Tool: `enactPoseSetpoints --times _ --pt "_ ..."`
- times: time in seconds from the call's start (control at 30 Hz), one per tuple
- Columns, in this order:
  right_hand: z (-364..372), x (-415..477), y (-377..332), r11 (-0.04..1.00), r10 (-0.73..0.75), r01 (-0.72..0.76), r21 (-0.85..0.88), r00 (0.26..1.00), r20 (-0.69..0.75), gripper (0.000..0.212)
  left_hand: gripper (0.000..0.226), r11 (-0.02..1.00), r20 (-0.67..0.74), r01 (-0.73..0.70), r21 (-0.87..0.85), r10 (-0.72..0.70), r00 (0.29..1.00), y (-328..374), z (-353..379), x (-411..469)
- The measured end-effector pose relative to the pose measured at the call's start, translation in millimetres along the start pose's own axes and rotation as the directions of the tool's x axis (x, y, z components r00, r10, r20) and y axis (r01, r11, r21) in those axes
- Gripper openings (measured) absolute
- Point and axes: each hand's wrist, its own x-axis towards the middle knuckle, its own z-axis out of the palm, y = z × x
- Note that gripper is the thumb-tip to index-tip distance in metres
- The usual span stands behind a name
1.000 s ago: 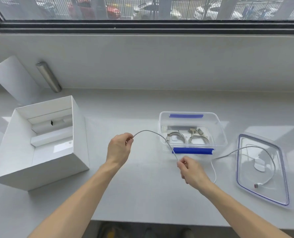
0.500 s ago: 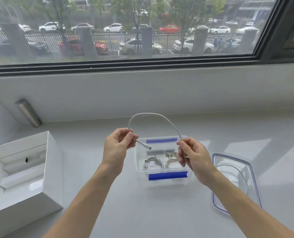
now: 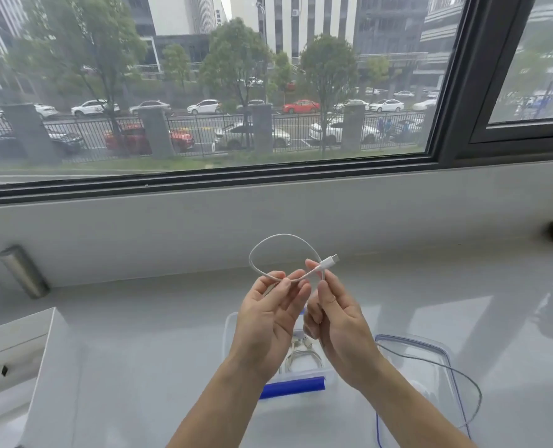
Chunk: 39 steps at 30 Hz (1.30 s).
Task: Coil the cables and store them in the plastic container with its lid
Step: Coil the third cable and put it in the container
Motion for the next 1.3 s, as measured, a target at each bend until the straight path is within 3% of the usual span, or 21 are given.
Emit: enactPoseSetpoints --times 0.13,0.3,0.47,0.6,0.8,0.97,1.07,1.3 --pt "-12.0 4.7 -10.1 0.999 -0.053 0.053 -0.010 0.998 0.034 0.032 0.010 1.000 -0.019 0.012 0.006 -0.012 1.000 -12.8 16.1 1.0" --pt "-30.2 8.6 -23.2 0.993 -0.089 0.096 -0.064 0.990 0.109 0.050 0.010 0.999 -0.031 0.050 -0.013 -0.050 0.998 -25.7 28.4 6.5" --pt "-38.6 15.5 -33.8 0.987 -0.138 0.143 -0.070 0.988 0.065 0.047 0.029 0.998 -0.024 0.065 -0.026 -0.065 0.998 -39.8 40.1 17.3" --pt "-46.7 24.4 -42.7 0.989 -0.127 0.127 -0.073 0.992 -0.001 0.048 0.008 0.981 -0.070 0.045 0.187 -0.033 0.997 -57.1 49.6 22.9" --pt "-63.0 34.5 -51.5 0.998 -0.060 0.060 -0.007 0.997 -0.053 0.032 0.022 0.886 -0.049 0.004 0.464 0.021 0.999 -73.4 50.8 29.0" --pt "-72.2 38.4 -54.8 0.992 0.007 -0.003 0.127 0.999 -0.038 0.025 0.019 0.799 -0.058 -0.186 0.572 0.266 0.962 -74.5 47.8 34.9" --pt "-77.6 40.8 -54.3 0.982 0.067 -0.064 0.180 0.998 -0.012 0.029 0.023 0.814 -0.010 -0.203 0.544 0.248 0.969 -72.8 48.6 36.7" --pt "-85.1 44.2 -49.8 0.951 0.101 -0.118 0.287 0.992 0.075 0.029 0.021 0.968 -0.091 -0.036 0.248 0.060 0.994 -79.4 53.7 40.1"
